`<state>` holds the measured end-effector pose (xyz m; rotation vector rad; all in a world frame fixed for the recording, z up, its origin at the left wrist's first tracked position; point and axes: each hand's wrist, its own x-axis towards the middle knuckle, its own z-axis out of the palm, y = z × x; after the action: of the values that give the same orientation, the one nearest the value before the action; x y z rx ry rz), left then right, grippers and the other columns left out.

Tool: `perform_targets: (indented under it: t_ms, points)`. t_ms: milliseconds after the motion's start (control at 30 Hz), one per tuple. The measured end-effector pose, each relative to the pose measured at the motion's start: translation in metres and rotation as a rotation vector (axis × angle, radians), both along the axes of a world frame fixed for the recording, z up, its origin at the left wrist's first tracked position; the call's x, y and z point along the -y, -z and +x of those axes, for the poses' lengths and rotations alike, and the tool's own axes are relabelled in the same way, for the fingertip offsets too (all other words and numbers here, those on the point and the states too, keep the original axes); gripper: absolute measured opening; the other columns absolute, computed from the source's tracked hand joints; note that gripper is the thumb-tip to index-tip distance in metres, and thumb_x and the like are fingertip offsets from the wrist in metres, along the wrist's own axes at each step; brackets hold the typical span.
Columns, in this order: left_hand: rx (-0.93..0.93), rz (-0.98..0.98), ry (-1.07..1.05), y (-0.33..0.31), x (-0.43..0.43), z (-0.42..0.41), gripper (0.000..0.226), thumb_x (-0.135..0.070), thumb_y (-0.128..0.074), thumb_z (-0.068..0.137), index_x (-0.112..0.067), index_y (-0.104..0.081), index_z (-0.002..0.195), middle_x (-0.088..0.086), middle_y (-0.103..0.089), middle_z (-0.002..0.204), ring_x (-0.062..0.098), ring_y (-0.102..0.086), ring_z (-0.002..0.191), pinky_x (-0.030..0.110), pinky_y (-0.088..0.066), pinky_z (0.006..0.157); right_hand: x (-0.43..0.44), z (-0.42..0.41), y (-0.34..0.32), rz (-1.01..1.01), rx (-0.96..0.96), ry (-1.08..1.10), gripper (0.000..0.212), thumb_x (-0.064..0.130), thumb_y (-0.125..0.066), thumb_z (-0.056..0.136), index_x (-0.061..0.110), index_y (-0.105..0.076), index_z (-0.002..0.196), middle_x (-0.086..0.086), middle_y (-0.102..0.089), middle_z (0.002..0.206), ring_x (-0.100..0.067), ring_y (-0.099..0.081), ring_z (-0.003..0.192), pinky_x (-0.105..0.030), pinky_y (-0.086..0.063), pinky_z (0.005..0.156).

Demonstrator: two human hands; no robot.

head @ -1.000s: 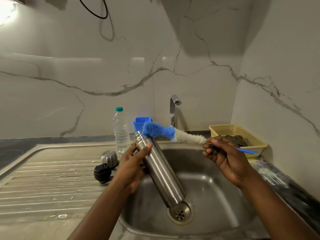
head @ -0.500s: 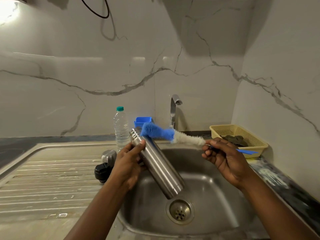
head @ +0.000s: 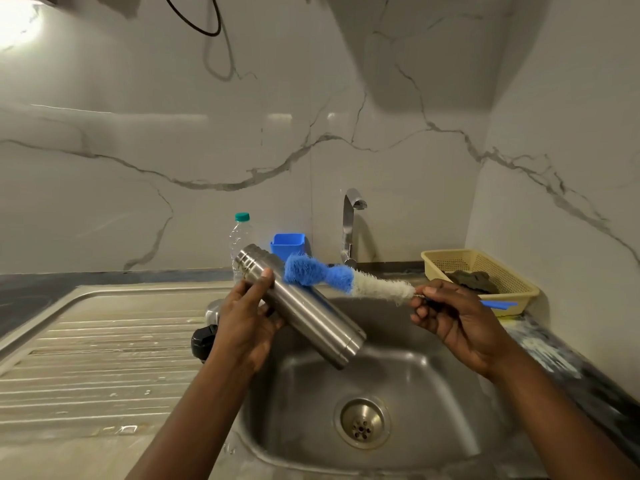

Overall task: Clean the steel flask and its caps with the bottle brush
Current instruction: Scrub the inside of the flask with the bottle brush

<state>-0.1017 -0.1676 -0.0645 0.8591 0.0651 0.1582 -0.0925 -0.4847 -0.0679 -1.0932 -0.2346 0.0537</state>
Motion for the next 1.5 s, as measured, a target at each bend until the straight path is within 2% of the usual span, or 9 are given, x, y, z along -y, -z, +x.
perform_targets:
  t_ms: [133, 233, 400, 667, 933, 1133, 1233, 1333, 1500]
  points:
    - [0.037, -0.094, -0.094, -0.005, -0.020, 0.004, 0.049, -0.023, -0.072, 0.095, -0.008, -0.059, 0.140, 0.019, -0.065, 0.132, 0.039, -0.065, 0.128, 0.056, -0.059, 0.098, 0.014, -0.002, -0.007, -0.008, -0.002, 0.025, 0.011, 0.003, -0.057, 0.085, 0.001, -0.068, 0.082, -0.017, -0.061, 0.072, -0.016, -0.059, 0.057, -0.031, -0.060, 0.057]
    - [0.056, -0.110, -0.139, -0.007, -0.026, 0.006, 0.042, -0.023, -0.068, 0.100, -0.010, -0.060, 0.139, 0.018, -0.065, 0.135, 0.037, -0.065, 0.128, 0.056, -0.057, 0.101, 0.015, -0.001, -0.006, 0.000, -0.009, 0.039, 0.011, 0.003, -0.057, 0.084, 0.000, -0.068, 0.082, -0.017, -0.061, 0.072, -0.016, -0.058, 0.055, -0.031, -0.060, 0.056]
    - [0.042, -0.123, -0.148, -0.004, -0.016, 0.005, 0.051, -0.021, -0.069, 0.099, -0.006, -0.056, 0.145, 0.019, -0.064, 0.133, 0.038, -0.063, 0.130, 0.059, -0.053, 0.107, 0.003, -0.001, -0.001, -0.027, -0.012, -0.008, 0.012, 0.004, -0.059, 0.086, -0.002, -0.069, 0.089, -0.019, -0.066, 0.076, -0.017, -0.062, 0.059, -0.031, -0.062, 0.060]
    - [0.068, -0.150, -0.231, -0.009, -0.031, 0.005, 0.047, -0.025, -0.071, 0.099, -0.012, -0.058, 0.142, 0.014, -0.067, 0.132, 0.034, -0.068, 0.123, 0.054, -0.061, 0.091, 0.029, 0.002, -0.005, -0.020, 0.010, 0.081, 0.010, 0.001, -0.055, 0.082, 0.000, -0.064, 0.078, -0.019, -0.059, 0.070, -0.017, -0.056, 0.052, -0.030, -0.057, 0.052]
    - [0.077, -0.130, -0.180, -0.005, -0.024, 0.004, 0.030, -0.023, -0.069, 0.100, -0.014, -0.063, 0.128, 0.012, -0.070, 0.123, 0.032, -0.070, 0.119, 0.052, -0.064, 0.089, 0.017, 0.001, -0.003, -0.047, 0.022, 0.050, 0.010, 0.001, -0.055, 0.083, -0.004, -0.064, 0.085, -0.018, -0.064, 0.070, -0.017, -0.060, 0.054, -0.031, -0.059, 0.054]
    - [0.094, -0.208, -0.217, -0.010, -0.033, 0.004, 0.052, -0.025, -0.071, 0.099, -0.011, -0.056, 0.146, 0.017, -0.065, 0.141, 0.033, -0.069, 0.122, 0.053, -0.064, 0.089, 0.035, 0.002, -0.005, 0.015, -0.002, 0.143, 0.023, -0.001, -0.050, 0.084, 0.002, -0.068, 0.070, -0.015, -0.059, 0.061, -0.016, -0.055, 0.048, -0.028, -0.054, 0.048]
    - [0.088, -0.232, -0.213, -0.008, -0.030, 0.003, 0.054, -0.026, -0.071, 0.099, -0.011, -0.054, 0.148, 0.017, -0.062, 0.145, 0.033, -0.068, 0.125, 0.055, -0.062, 0.091, 0.024, 0.004, 0.000, 0.030, -0.025, 0.104, 0.009, 0.002, -0.054, 0.081, -0.001, -0.062, 0.080, -0.016, -0.060, 0.064, -0.016, -0.057, 0.049, -0.029, -0.056, 0.050]
    - [0.088, -0.244, -0.217, -0.006, -0.029, 0.003, 0.055, -0.027, -0.071, 0.098, -0.011, -0.054, 0.147, 0.017, -0.061, 0.146, 0.033, -0.067, 0.126, 0.058, -0.060, 0.095, 0.017, 0.006, 0.003, 0.009, -0.037, 0.057, 0.008, 0.003, -0.055, 0.082, -0.002, -0.061, 0.084, -0.016, -0.062, 0.068, -0.016, -0.057, 0.050, -0.029, -0.057, 0.051]
    - [0.077, -0.255, -0.234, -0.007, -0.029, 0.003, 0.054, -0.029, -0.073, 0.097, -0.012, -0.055, 0.146, 0.016, -0.064, 0.140, 0.033, -0.067, 0.127, 0.057, -0.061, 0.094, 0.031, 0.004, -0.004, 0.016, -0.022, 0.129, 0.022, 0.002, -0.051, 0.082, 0.005, -0.068, 0.068, -0.014, -0.058, 0.061, -0.015, -0.053, 0.047, -0.028, -0.053, 0.047]
